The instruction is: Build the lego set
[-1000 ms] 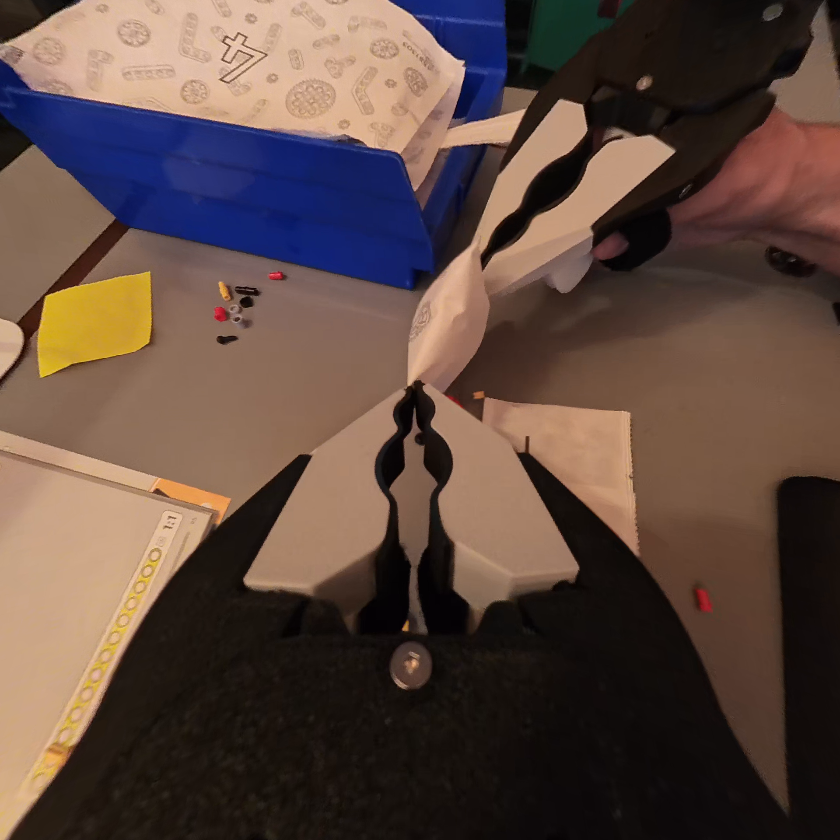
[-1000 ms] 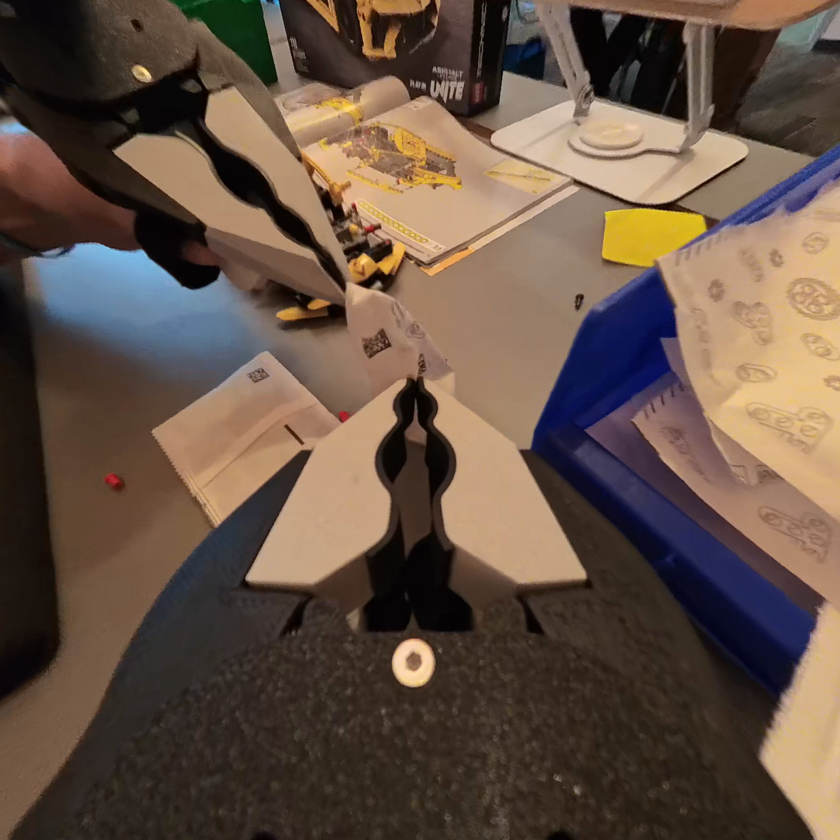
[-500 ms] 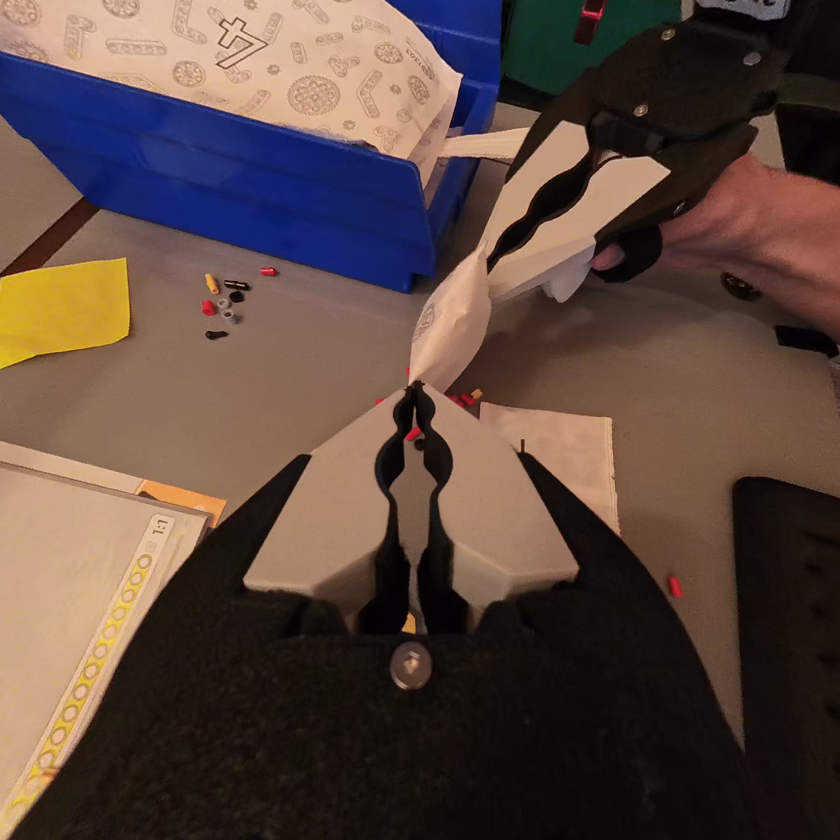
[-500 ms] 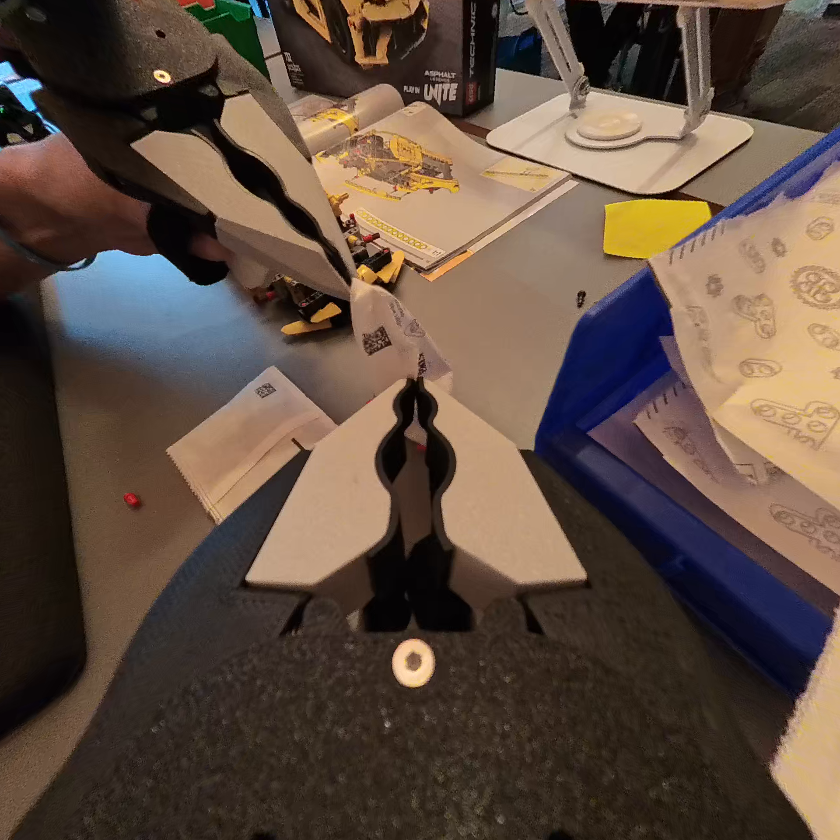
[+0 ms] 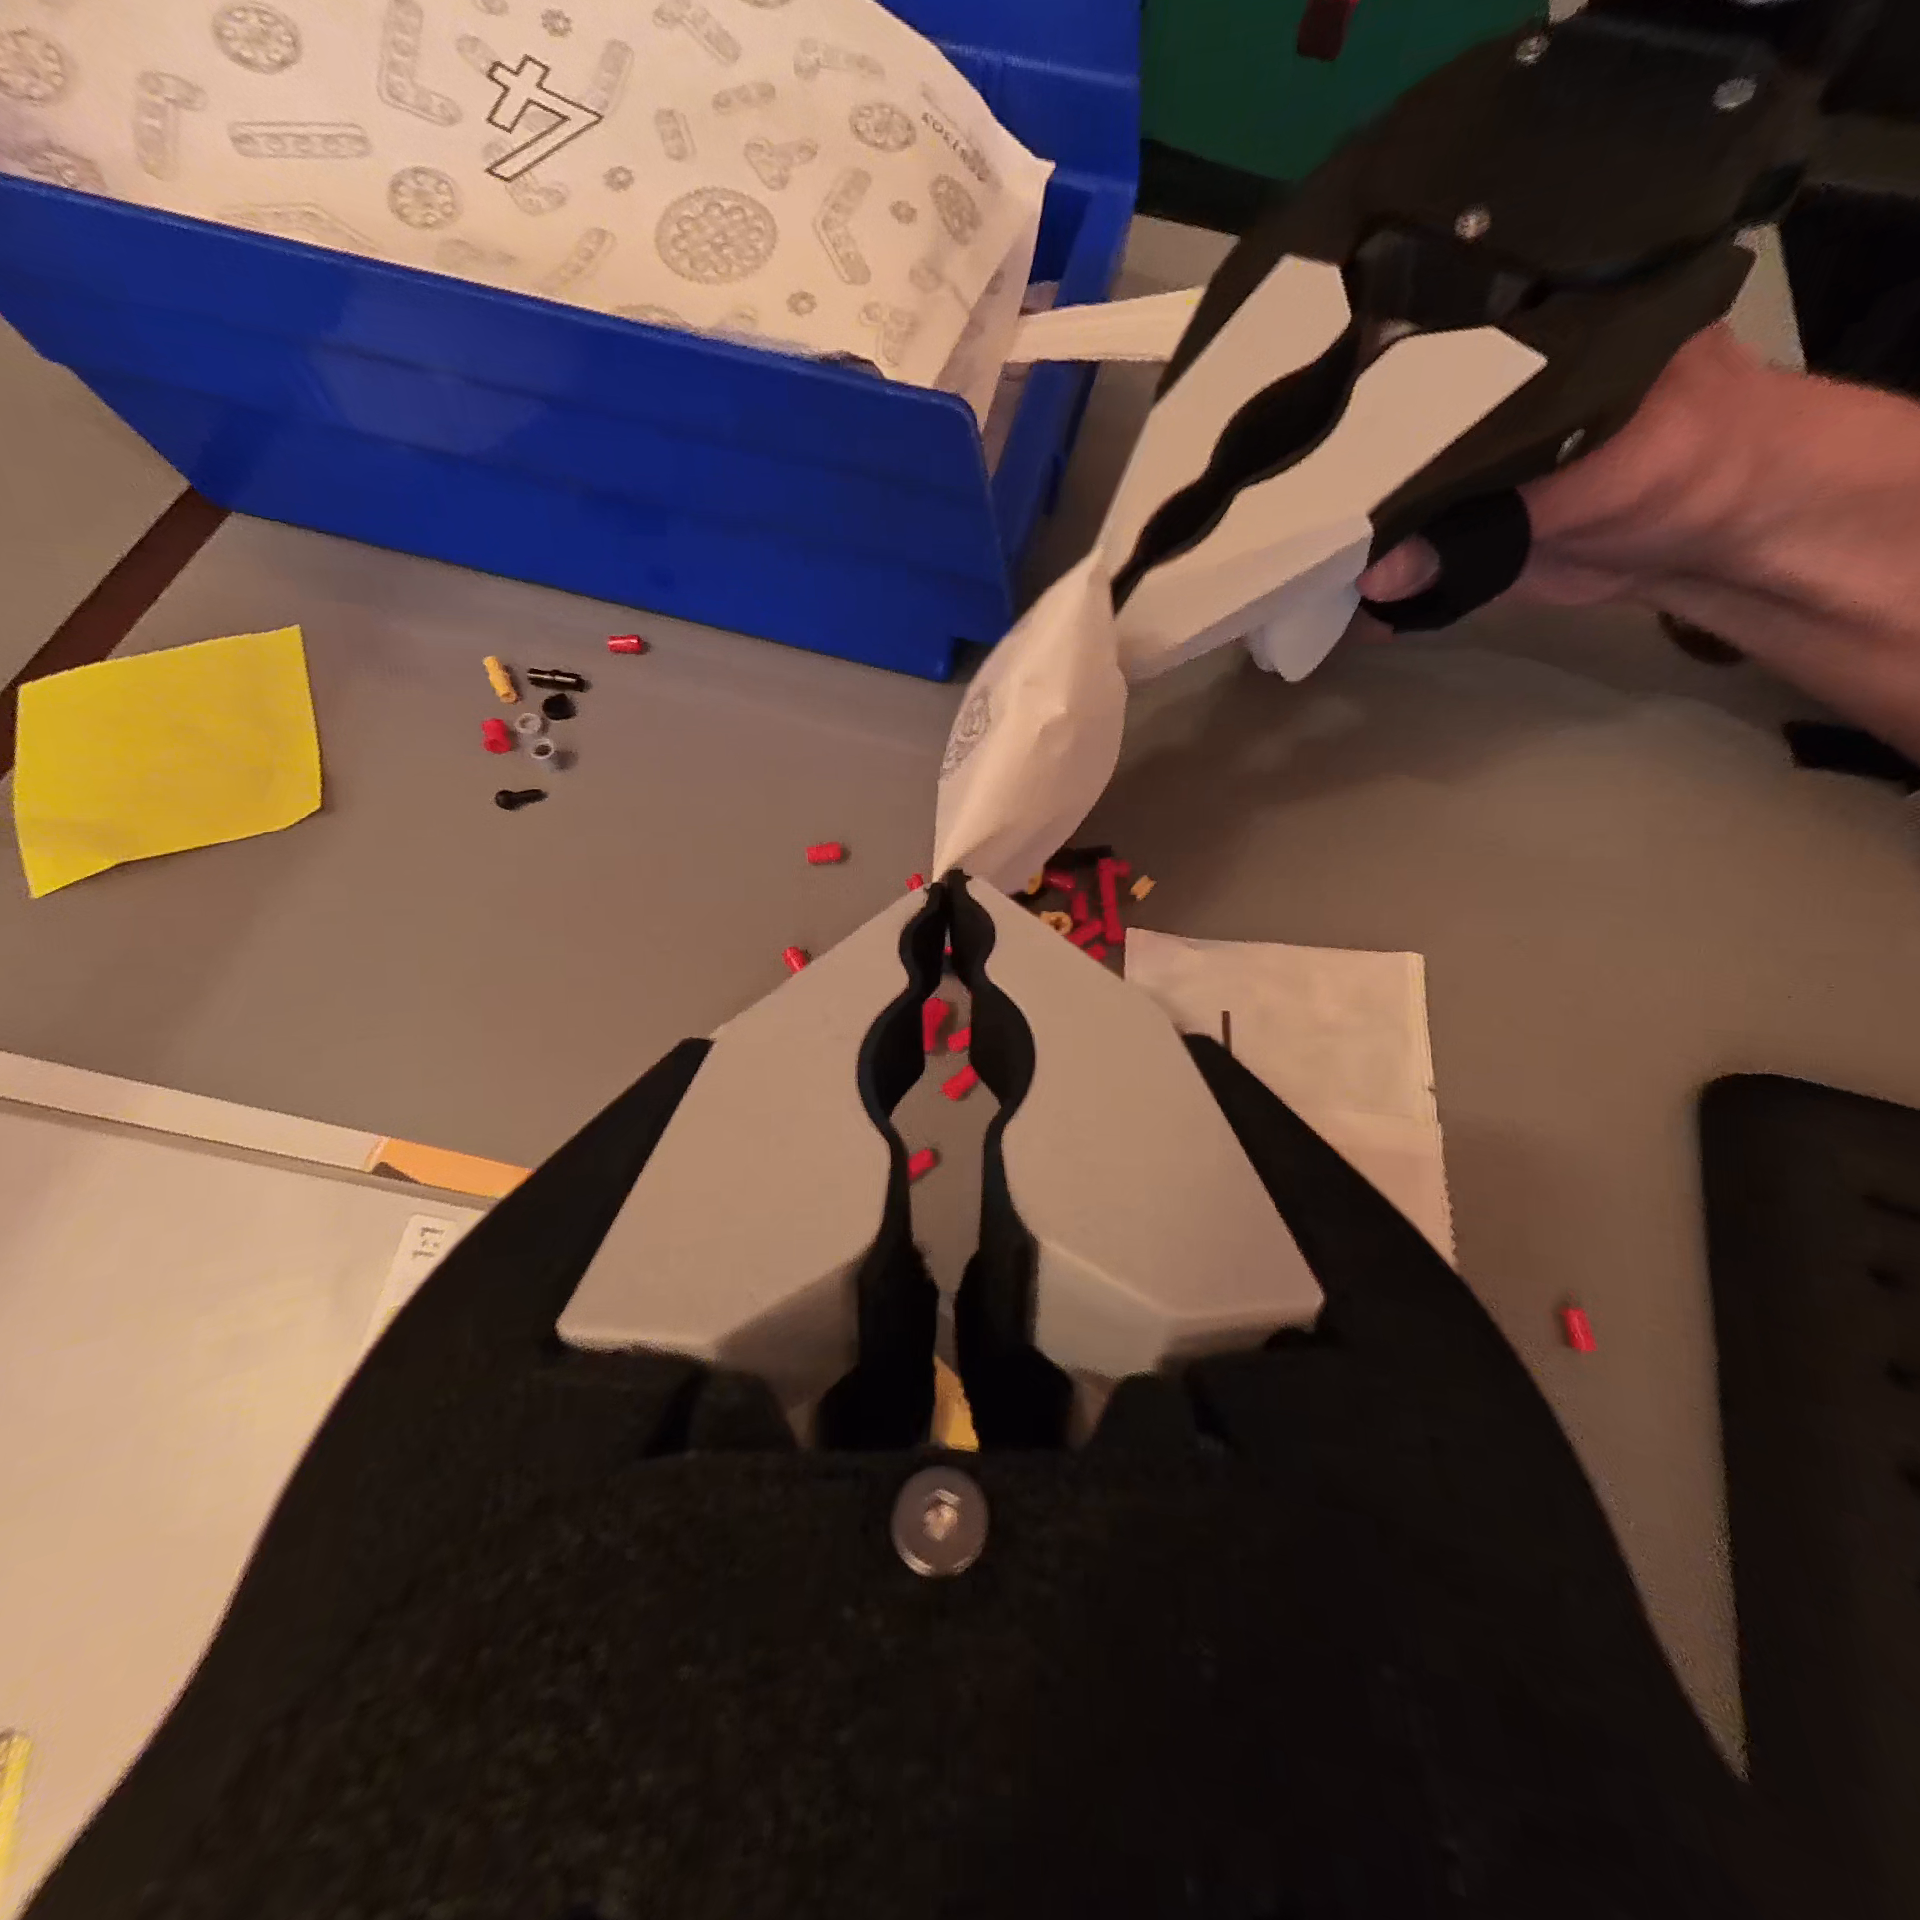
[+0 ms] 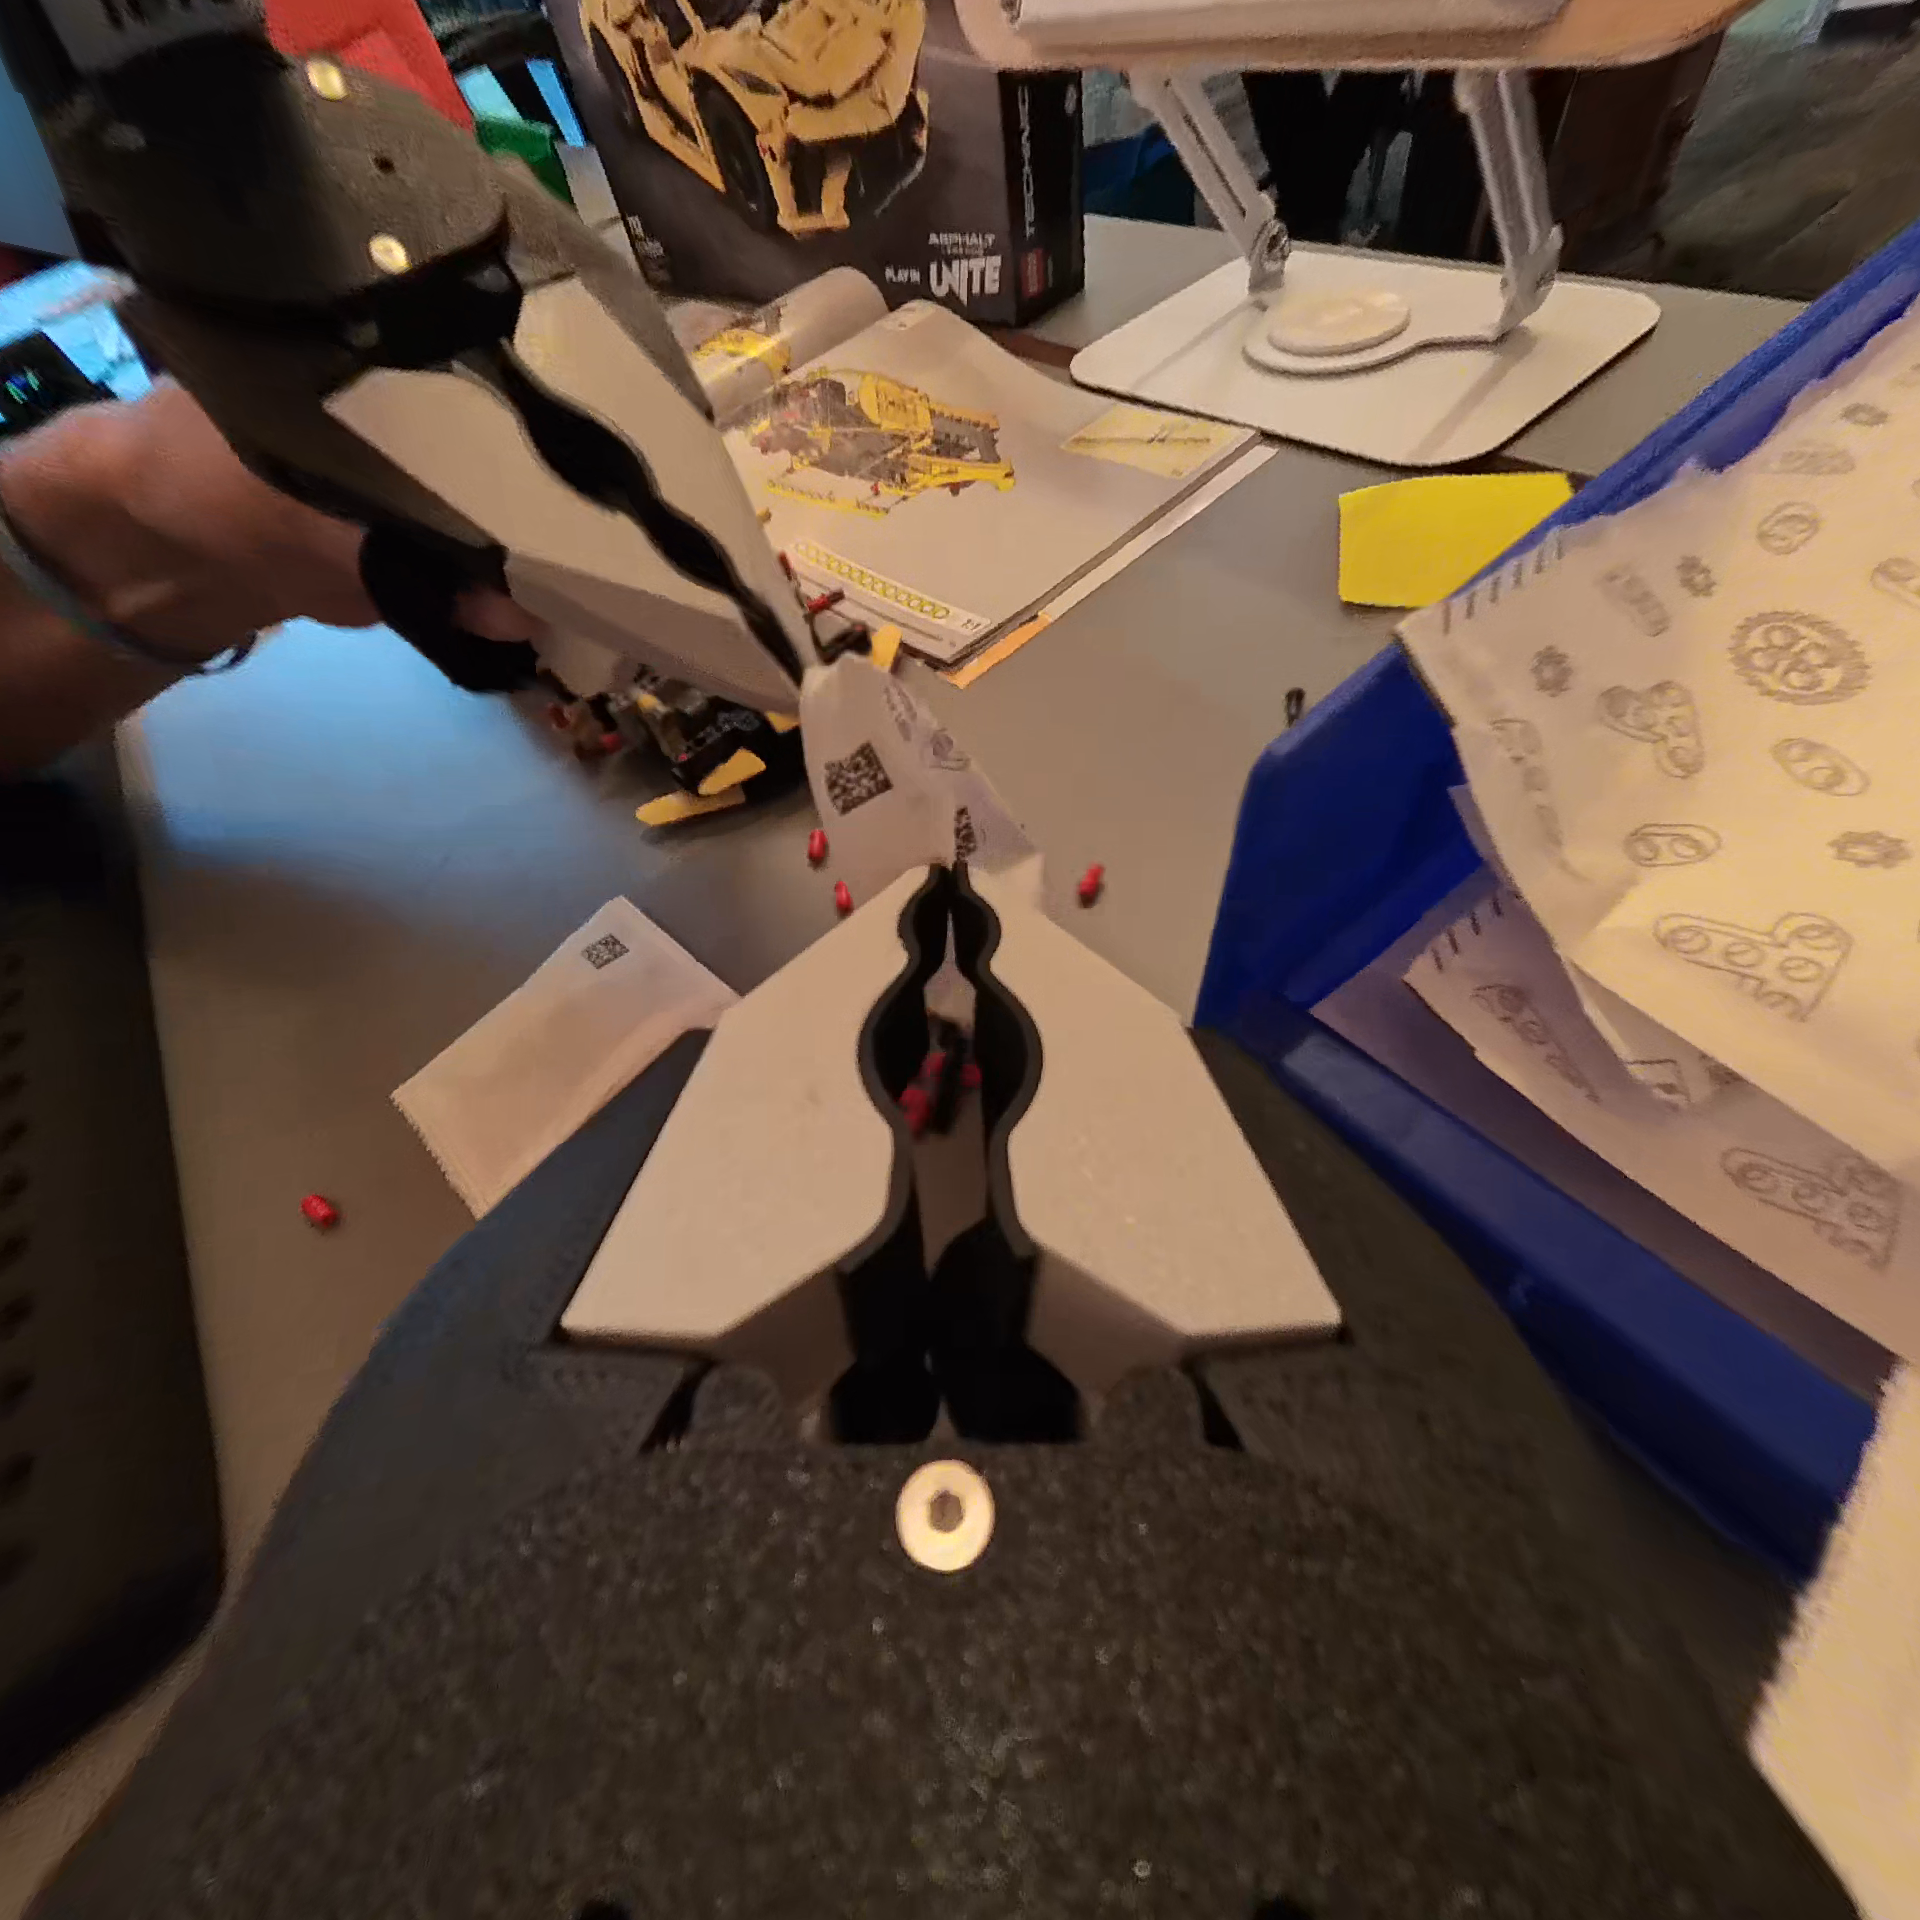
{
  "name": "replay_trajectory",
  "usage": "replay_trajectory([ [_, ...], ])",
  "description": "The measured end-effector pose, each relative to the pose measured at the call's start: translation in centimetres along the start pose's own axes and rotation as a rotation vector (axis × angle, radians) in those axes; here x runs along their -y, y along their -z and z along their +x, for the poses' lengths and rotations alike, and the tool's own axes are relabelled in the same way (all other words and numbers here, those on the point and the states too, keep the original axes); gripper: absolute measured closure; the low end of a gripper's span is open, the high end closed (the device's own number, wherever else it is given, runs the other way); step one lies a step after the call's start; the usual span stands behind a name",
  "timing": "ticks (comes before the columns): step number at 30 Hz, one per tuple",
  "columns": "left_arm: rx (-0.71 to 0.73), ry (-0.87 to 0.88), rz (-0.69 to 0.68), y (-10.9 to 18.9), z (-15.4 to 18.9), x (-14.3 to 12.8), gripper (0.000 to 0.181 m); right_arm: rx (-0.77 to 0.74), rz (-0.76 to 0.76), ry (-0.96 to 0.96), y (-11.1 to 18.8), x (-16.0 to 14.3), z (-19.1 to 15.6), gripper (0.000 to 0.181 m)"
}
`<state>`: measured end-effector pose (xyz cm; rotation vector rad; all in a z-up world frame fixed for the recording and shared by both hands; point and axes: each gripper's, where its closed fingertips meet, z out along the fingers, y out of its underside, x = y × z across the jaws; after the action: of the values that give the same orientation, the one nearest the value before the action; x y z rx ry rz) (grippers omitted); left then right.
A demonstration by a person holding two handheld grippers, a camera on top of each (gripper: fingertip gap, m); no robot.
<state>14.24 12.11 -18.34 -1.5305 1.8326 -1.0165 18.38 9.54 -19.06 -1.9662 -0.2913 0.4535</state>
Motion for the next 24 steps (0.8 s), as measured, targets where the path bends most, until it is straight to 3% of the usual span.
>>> replay_trajectory([
  [5, -0.04, 0.038, 0.021, 0.7, -0.5, 0.4, 0.181, 0.007, 0.043, -0.037, 1.0, 0.3, 0.5, 0.181],
  [24, -0.063, 0.013, 0.01, 0.0, 0.7, 0.7, 0.181, -0.002, 0.037, -0.049, 0.5, 0.2, 0.0, 0.181],
])
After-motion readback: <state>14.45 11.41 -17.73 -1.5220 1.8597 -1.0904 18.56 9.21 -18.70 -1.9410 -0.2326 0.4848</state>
